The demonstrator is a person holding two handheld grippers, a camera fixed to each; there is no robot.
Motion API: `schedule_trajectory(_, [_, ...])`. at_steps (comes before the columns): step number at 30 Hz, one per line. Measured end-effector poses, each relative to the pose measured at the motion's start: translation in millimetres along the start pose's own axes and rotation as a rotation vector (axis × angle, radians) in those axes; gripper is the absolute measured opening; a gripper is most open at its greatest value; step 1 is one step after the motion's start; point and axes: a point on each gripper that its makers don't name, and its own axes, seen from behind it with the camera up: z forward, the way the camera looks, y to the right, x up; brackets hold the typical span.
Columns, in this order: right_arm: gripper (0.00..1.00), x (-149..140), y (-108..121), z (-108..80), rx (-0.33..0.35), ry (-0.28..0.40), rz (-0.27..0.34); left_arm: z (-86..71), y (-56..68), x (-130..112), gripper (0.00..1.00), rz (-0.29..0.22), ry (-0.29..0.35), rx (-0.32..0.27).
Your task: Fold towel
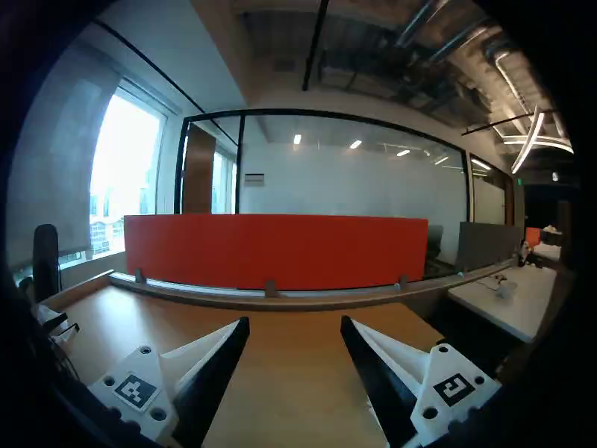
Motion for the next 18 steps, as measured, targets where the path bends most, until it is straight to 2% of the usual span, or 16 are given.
schedule_trajectory(9, [0.95, -9, 3, 2.7, -0.003, -0.001, -0.002, -1.3, -2.3, -9, 0.96, -0.012, 0.003, 0.008])
schedule_trajectory(18, [0.95, -12, 3, 3.2, -0.003, -0.003, -0.013, -4.1, -6.2, -22, 0.95, 0.010, -0.017, 0.020])
